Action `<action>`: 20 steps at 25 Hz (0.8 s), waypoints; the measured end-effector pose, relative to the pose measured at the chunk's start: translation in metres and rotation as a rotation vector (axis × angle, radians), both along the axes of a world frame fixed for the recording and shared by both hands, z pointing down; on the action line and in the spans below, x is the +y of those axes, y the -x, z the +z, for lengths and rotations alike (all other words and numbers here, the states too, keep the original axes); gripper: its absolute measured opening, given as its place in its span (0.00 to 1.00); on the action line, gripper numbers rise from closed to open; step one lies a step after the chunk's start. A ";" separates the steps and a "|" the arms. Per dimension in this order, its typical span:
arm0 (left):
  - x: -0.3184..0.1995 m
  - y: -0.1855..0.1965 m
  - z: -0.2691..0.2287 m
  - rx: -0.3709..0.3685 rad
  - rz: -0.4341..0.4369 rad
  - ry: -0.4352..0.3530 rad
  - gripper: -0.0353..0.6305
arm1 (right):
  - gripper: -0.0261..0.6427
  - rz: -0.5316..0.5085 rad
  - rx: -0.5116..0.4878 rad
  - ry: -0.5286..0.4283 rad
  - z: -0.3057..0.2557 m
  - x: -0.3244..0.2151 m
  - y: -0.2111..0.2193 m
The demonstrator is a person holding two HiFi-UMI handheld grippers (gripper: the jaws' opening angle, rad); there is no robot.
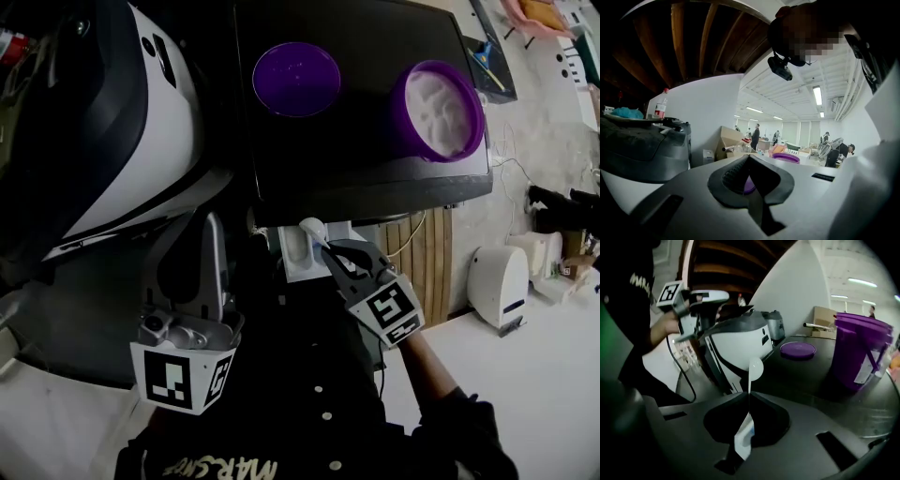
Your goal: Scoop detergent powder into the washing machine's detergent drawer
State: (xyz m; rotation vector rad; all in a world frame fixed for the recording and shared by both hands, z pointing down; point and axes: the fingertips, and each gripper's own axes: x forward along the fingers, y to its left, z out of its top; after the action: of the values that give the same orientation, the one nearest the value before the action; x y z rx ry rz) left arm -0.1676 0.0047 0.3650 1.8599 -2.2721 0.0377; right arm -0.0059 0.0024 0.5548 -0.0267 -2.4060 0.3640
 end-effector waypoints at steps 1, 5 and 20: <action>-0.003 -0.001 -0.005 -0.004 0.009 -0.008 0.07 | 0.09 0.047 -0.058 0.059 -0.014 -0.005 0.003; -0.015 -0.002 -0.024 -0.005 0.036 -0.037 0.07 | 0.09 0.217 -0.254 0.235 -0.071 -0.029 0.007; -0.057 0.005 -0.084 -0.062 0.135 -0.147 0.07 | 0.09 0.737 -0.626 -0.085 -0.240 -0.157 -0.067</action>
State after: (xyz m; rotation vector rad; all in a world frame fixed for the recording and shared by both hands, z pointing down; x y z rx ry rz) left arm -0.1726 -0.0525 0.2809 2.1120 -2.2406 -0.0545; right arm 0.0612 -0.1550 0.3146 0.9275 -2.9755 0.6554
